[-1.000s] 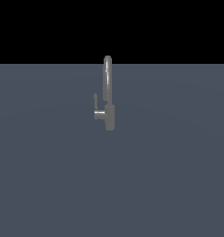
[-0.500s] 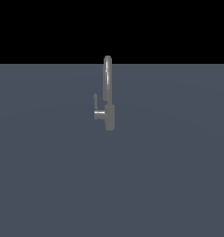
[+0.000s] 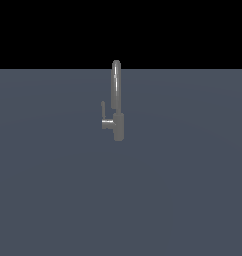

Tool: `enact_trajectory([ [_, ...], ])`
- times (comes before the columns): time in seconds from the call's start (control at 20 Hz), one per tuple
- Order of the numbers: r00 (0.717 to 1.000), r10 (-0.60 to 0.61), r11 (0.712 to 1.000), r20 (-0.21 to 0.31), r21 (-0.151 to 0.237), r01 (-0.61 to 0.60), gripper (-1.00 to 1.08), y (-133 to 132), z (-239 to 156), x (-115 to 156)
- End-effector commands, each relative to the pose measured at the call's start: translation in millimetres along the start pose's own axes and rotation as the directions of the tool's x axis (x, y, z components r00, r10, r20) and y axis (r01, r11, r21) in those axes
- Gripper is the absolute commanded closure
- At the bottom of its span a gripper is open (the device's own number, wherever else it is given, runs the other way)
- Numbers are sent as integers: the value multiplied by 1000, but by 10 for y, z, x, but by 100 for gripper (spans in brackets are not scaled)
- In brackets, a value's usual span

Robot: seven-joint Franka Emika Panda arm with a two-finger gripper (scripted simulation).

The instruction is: Turn on the faucet by rotating a designated handle.

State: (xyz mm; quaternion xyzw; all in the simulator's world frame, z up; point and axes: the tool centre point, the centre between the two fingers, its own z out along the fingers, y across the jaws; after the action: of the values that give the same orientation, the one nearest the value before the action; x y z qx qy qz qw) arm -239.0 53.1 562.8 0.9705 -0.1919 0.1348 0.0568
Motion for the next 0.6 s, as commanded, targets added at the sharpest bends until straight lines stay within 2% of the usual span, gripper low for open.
enact_trajectory([
  [0.0, 997, 60, 998, -52, -18, -61, 108, -109, -114, 34],
  [0.25, 975, 166, 983, -150, -49, -175, 108, -365, -274, 104],
  [0.55, 927, 271, 951, -259, -76, -299, 108, -726, -336, 210],
])
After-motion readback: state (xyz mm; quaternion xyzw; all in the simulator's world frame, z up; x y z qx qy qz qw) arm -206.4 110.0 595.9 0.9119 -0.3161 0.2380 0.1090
